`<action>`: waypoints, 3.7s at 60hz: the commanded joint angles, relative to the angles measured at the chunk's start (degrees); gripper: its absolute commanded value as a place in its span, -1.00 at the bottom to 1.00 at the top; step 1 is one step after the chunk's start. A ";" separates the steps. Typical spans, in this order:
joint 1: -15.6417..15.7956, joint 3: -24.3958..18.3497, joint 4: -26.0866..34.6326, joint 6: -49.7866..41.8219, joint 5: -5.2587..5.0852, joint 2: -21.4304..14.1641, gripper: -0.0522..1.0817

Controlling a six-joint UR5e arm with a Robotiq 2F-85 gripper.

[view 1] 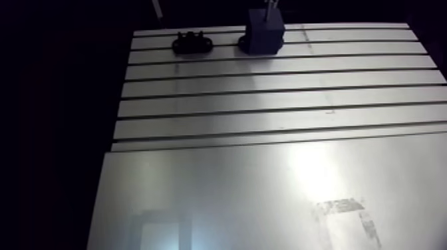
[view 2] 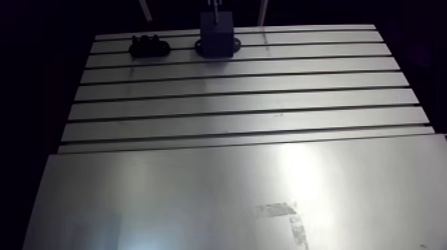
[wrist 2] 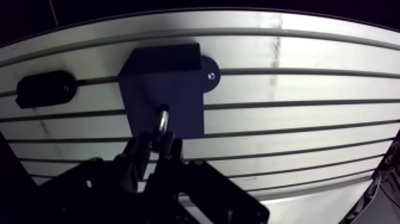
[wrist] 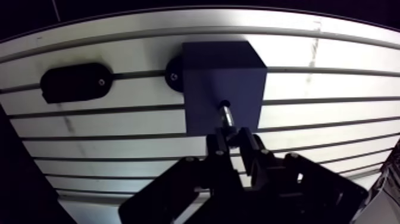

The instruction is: Pick up the M10 bolt and insert it into the hole until fully seated.

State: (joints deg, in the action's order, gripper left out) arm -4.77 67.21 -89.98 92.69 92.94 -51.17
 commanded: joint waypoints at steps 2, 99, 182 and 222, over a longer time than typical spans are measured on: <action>0.02 -0.02 -0.06 -0.01 0.00 -0.01 0.99; -0.07 -0.02 -1.21 0.70 -0.09 -0.02 0.99; 0.02 1.74 -1.90 0.01 0.02 0.07 0.69; 0.17 1.93 -2.51 0.54 -0.51 -2.25 -0.90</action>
State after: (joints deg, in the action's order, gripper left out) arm -4.77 68.64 -93.56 93.28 92.76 -51.71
